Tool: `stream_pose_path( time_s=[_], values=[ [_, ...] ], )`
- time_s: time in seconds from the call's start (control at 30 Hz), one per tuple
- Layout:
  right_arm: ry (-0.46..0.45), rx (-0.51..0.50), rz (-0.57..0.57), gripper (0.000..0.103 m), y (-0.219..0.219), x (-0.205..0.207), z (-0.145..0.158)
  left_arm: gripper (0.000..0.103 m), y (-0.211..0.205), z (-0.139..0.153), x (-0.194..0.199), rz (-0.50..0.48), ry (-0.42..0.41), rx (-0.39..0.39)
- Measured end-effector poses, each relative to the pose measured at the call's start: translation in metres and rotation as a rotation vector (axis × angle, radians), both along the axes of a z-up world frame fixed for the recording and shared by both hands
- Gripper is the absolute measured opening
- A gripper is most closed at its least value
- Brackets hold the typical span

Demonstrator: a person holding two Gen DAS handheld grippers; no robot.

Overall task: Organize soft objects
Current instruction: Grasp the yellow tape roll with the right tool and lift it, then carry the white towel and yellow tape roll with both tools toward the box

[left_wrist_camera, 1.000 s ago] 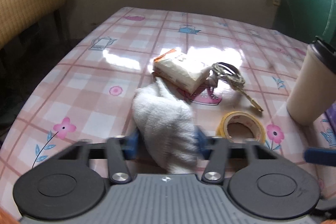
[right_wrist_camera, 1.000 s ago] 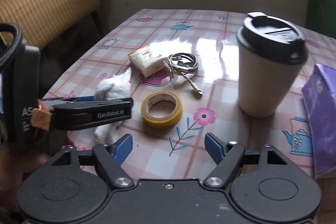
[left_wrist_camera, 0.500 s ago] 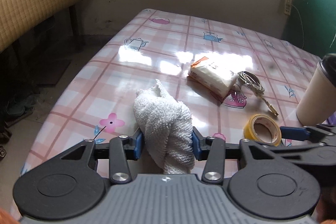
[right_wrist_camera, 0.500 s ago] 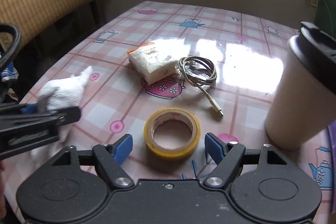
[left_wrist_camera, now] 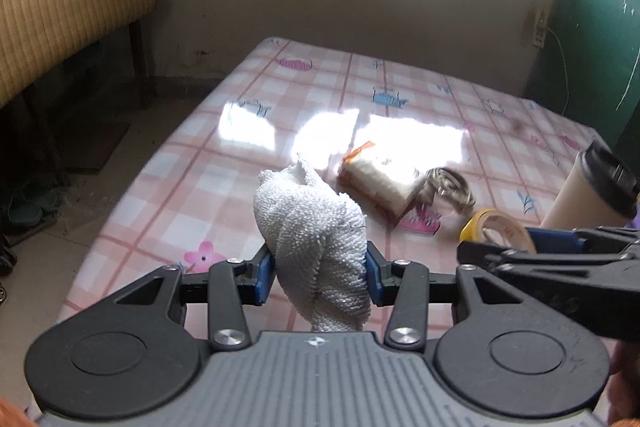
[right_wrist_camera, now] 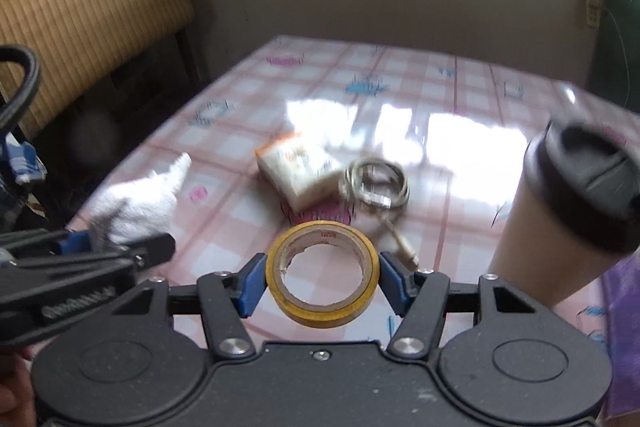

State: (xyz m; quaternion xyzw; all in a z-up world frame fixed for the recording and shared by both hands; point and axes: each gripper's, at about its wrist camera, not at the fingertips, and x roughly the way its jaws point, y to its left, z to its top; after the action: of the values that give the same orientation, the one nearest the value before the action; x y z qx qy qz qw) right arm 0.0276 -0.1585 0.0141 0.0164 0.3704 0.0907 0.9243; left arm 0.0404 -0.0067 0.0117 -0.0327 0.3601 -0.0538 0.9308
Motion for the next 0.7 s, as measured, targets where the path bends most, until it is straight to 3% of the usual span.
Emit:
stream_pose_path(
  time_s=[0.27,0.7],
  values=[
    [-0.006,0.023,-0.021,0.072,-0.014,-0.003,0.045,0.046,-0.009,0.026,0.004,-0.009,-0.017,0.031],
    [-0.03,0.019,-0.041,0.072,-0.031,-0.011,0.074,0.046,-0.024,0.056,0.003,-0.026,-0.029,0.036]
  ],
)
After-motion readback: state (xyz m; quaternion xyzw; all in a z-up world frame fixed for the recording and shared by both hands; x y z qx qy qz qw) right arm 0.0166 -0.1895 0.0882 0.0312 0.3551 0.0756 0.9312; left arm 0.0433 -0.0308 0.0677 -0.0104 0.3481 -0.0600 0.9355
